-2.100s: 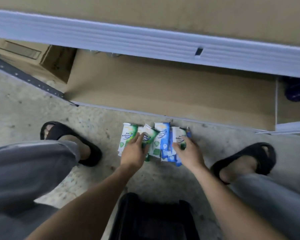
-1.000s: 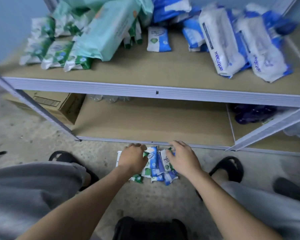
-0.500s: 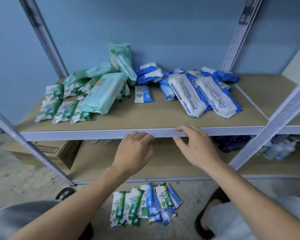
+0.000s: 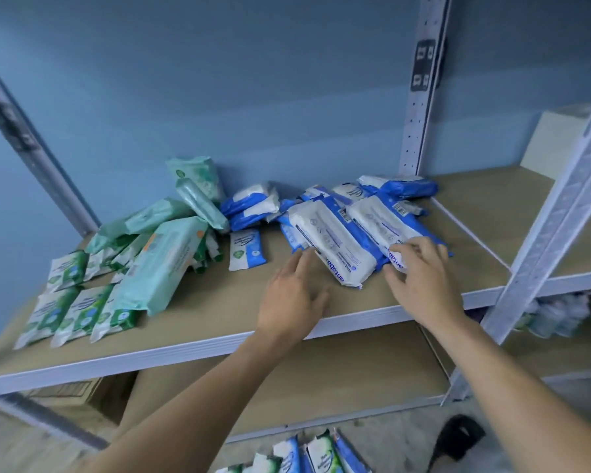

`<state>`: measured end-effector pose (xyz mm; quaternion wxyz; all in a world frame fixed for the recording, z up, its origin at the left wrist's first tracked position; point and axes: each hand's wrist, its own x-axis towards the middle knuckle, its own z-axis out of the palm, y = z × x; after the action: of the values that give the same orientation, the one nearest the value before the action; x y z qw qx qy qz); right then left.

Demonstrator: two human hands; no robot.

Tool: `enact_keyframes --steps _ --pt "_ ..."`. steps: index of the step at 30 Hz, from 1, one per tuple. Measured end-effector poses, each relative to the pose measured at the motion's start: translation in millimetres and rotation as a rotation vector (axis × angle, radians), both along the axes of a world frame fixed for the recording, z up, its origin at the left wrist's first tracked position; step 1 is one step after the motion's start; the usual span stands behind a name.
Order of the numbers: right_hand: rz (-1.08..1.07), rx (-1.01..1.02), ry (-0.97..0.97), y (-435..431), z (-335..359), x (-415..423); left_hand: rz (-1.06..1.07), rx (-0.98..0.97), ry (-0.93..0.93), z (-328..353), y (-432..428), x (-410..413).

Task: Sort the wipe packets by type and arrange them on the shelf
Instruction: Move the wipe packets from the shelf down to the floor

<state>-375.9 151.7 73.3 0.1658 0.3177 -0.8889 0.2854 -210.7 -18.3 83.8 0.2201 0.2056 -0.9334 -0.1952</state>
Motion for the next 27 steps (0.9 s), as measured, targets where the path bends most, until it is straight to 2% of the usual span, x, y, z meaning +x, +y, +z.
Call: enact_keyframes --steps 2,6,9,12,20,24,27 --pt "-0.038 -0.012 0.006 -2 -2 -12 0.075 0.139 0.075 -5 7 -23" --pt "-0.040 0.006 -0.124 -4 -1 -30 0.167 0.394 0.271 -10 20 -50" --pt "-0.048 0.071 -0.179 -6 -2 -42 0.185 0.487 0.331 -11 23 -67" --pt "-0.086 0.102 -0.192 -10 1 -48 0.231 0.490 0.350 -11 24 -82" --pt "-0.165 0.230 -0.219 -5 12 -42 0.227 0.644 0.311 1 12 -52" --pt "-0.183 0.263 -0.223 0 17 -25 0.231 0.680 0.182 14 -4 -12" --pt "-0.190 0.271 -0.230 6 22 -13 0.244 0.642 -0.004 27 -20 8"
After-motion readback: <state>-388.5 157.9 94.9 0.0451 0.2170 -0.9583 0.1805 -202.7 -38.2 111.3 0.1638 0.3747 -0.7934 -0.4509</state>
